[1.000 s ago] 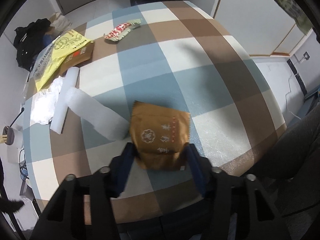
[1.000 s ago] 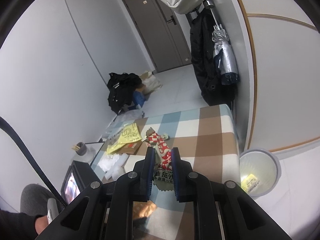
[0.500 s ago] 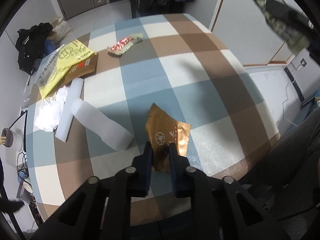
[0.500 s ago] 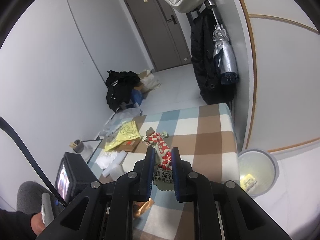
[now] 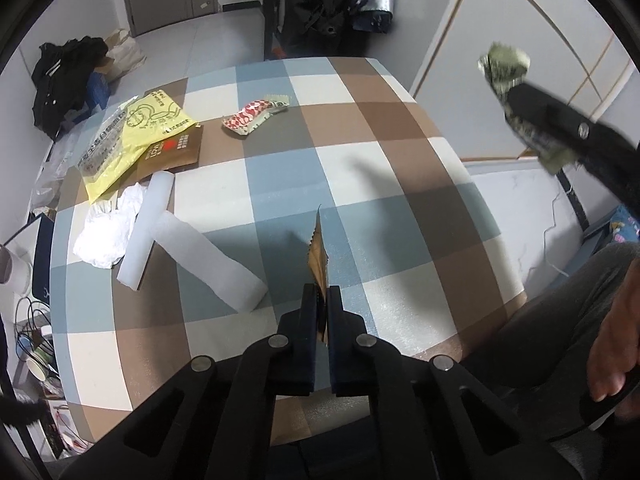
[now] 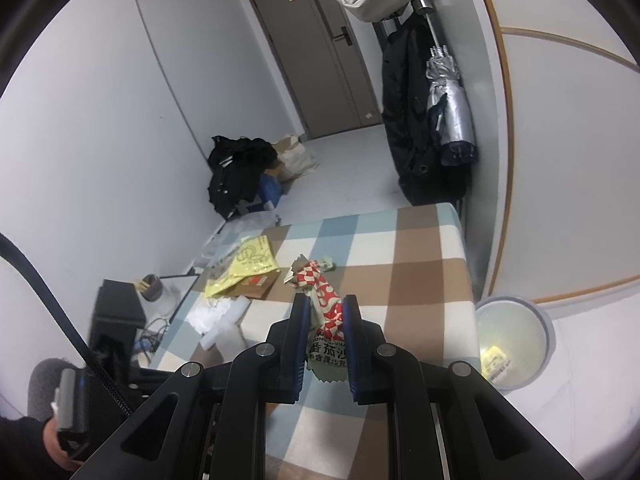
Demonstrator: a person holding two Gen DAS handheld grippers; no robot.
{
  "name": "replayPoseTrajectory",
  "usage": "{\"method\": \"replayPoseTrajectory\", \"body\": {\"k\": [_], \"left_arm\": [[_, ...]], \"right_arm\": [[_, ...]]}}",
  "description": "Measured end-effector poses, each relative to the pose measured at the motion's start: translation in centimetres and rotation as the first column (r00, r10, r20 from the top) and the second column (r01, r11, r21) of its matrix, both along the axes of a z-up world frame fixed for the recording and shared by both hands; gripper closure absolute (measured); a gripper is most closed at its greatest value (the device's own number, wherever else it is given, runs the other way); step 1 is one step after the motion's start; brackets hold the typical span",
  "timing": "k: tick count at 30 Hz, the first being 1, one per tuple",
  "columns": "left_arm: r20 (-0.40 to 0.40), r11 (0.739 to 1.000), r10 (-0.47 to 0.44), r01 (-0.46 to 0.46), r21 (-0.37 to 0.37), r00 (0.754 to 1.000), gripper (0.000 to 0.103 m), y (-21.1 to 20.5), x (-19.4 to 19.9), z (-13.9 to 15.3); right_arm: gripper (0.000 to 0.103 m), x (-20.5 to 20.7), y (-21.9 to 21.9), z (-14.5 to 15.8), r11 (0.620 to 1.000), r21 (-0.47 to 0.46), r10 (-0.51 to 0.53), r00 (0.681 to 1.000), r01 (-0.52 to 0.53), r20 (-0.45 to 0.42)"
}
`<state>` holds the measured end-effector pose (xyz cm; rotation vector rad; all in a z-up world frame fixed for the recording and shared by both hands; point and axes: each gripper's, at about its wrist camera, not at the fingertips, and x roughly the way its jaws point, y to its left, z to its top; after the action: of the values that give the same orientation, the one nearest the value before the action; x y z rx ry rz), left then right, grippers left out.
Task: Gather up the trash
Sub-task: 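Lift the brown packet with the left gripper toward the bin while the right gripper holds the wrapper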
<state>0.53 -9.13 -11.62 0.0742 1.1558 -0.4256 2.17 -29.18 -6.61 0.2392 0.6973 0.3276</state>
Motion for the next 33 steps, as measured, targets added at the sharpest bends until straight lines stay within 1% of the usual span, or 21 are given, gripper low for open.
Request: {"method": "replayPoseTrajectory", "body": {"k": [6,8,10,14,18,22,24,29,33], "left_arm": [[0.015,0.999,0.016,-0.015,-0.037,1.0,0.102,0.6,0.1,1.0],[0.032,0.998,0.027,-0.025,-0.054,0.999,0.102,0.8,0.1,1.6],[0.049,0.997,0.034,-0.03,-0.076,0.998,0.102,0.9,0.1,2.5],[0.097,0.995,0.038,-0.028,-0.1,0.995,0.102,0.9,0.1,4.3],[0.124,0.991,0.044,-0.028,-0.13,0.991,0.102,0.8,0.5,6.0],[0.142,0.986,0.052,-0.028,-0.165,0.989,0.102,0.6,0.9,7.5],[0.161,0.985,0.051,-0.023,-0.171,0.986,0.102,0.2,1.1,8.3],[0.198,0.98,0.032,0.008,-0.2,0.98,0.102,-1.5,1.6,10.5],[0.226,0.975,-0.004,0.055,-0.217,0.974,0.102,-3.4,2.0,11.9]], "right_arm": [[0.087,0.0,-0.2,-0.3,1.0,0.011,-0.021,1.0,0.021,-0.018],[0.087,-0.2,-0.2,-0.1,1.0,0.023,-0.021,1.0,0.021,-0.016],[0.087,-0.4,-0.3,0.2,0.998,0.067,-0.016,1.0,0.018,-0.025],[0.087,-1.3,-0.4,1.4,0.997,0.077,-0.02,1.0,0.019,0.004],[0.087,-2.0,-0.7,3.0,0.997,0.068,-0.023,0.999,0.02,0.043],[0.087,-2.3,-1.6,4.7,0.997,0.078,-0.028,0.997,0.023,0.071],[0.087,-2.6,-2.2,5.8,0.996,0.08,-0.035,0.995,0.027,0.097],[0.087,-3.3,-4.7,9.0,0.997,0.052,-0.058,0.984,0.05,0.167],[0.087,-3.9,-7.5,11.1,0.994,0.062,-0.096,0.975,0.085,0.2]]}}
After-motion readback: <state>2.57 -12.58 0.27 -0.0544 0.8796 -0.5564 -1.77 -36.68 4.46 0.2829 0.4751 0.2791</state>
